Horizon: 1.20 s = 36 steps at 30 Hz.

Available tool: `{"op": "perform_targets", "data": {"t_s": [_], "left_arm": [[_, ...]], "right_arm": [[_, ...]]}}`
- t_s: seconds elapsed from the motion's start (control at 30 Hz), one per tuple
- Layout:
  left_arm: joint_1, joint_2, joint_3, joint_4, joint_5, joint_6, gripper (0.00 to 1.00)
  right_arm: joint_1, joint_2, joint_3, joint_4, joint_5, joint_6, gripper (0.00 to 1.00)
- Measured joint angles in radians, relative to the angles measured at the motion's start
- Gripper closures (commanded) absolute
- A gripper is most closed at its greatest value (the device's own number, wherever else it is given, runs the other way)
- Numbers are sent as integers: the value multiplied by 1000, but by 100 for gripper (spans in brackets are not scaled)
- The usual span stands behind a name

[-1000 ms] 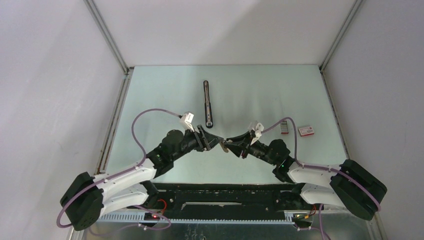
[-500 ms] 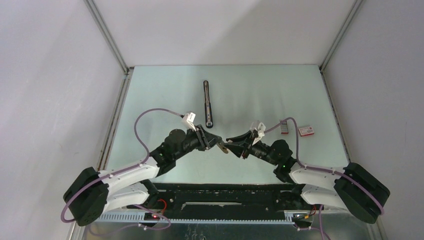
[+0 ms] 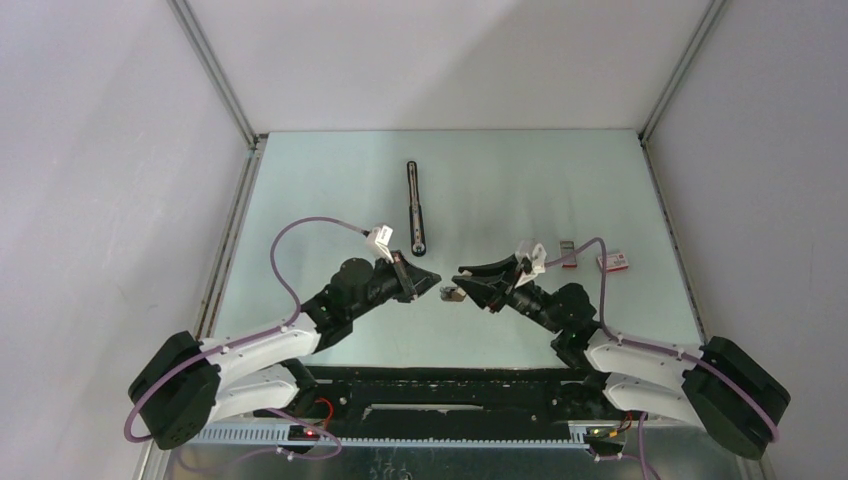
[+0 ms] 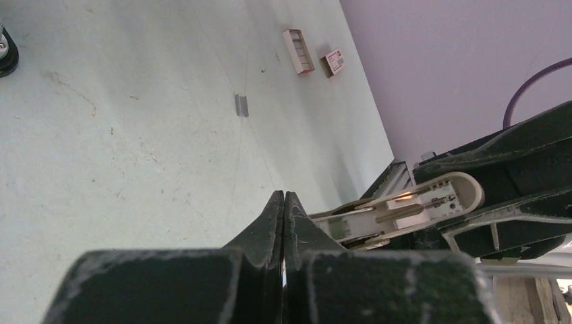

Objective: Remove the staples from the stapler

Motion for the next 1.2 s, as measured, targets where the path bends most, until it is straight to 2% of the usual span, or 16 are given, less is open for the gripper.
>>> {"op": "perform_targets", "data": {"t_s": [0.43,0.53,0.63,0.83,1.0,1.1,1.2], "left_arm": [[-1,41,0,5,9,-2,96],[-1,39,0,1,6,2,92],[-1,14,0,-39,-8,27,82],[-1,-97,0,-139,-98,106,68],[-1,-188,0,-210,-180,162,65],[-1,-215,0,-243,-211,183,65],[-1,-229,0,-267,-230,193,65]], "right_arm": [[0,-28,-24,63,92,46,100],[0,-32,-25,48,100,42,100],[0,-54,-24,-2,114,36,100],[0,-122,37,-273,215,32,100],[-16,-106,142,-505,334,67,100],[-68,-66,220,-658,346,143,100],[-194,6,322,-831,294,264,100]]}}
